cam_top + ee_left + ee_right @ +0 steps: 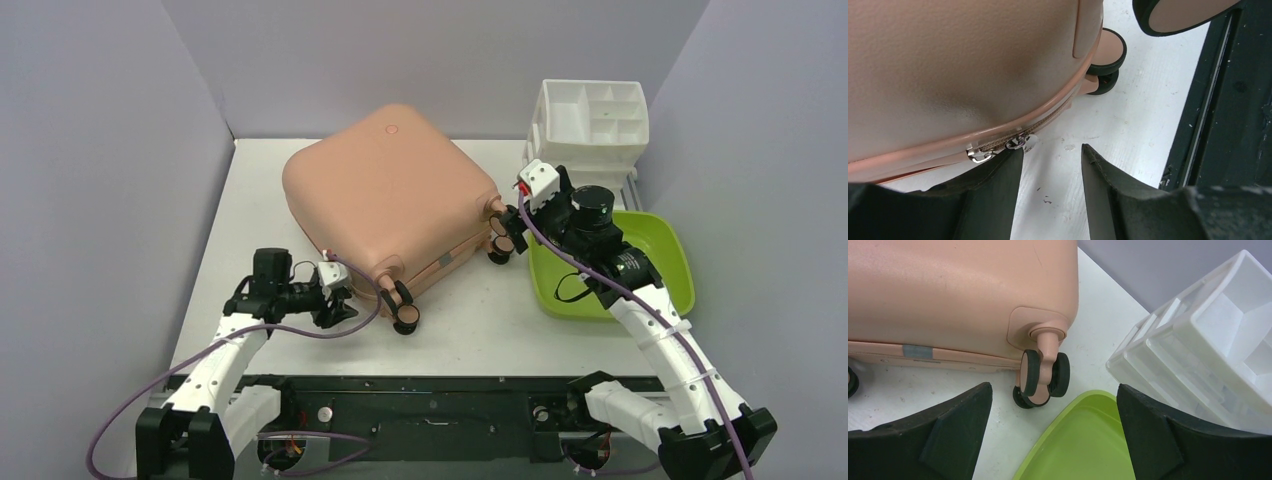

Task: Open, take out, and arrange the luggage
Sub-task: Adjust the luggage at the center of the board.

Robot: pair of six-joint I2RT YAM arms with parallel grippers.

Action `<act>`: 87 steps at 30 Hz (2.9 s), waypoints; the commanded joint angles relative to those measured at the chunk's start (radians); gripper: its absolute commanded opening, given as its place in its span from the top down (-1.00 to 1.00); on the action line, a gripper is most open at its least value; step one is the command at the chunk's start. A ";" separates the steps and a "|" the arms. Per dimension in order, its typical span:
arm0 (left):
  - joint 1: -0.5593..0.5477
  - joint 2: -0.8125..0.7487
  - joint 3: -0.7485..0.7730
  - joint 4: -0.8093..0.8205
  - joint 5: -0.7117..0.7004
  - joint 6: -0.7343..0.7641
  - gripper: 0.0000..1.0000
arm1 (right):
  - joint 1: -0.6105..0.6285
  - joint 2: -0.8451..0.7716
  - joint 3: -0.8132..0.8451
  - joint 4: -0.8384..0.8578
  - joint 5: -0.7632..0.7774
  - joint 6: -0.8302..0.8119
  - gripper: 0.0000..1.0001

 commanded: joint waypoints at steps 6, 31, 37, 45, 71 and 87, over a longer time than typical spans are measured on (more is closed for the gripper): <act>-0.023 0.005 -0.028 0.151 0.033 -0.060 0.32 | -0.023 0.006 0.012 0.101 0.109 0.053 -0.80; -0.023 0.060 -0.038 0.354 -0.050 -0.241 0.96 | -0.111 0.270 0.073 0.135 0.070 0.193 -0.77; -0.023 0.052 -0.016 0.282 0.033 -0.181 1.00 | -0.111 0.283 0.074 0.128 0.005 0.189 -0.76; -0.025 0.059 0.019 0.153 0.167 -0.068 1.00 | -0.111 0.318 0.082 0.111 -0.028 0.194 -0.74; -0.263 0.128 0.134 -0.326 0.196 0.472 1.00 | -0.111 0.381 0.075 0.122 -0.203 0.267 -0.72; -0.273 0.131 0.149 -0.366 0.242 0.497 1.00 | -0.082 0.508 0.167 0.088 -0.238 0.279 -0.72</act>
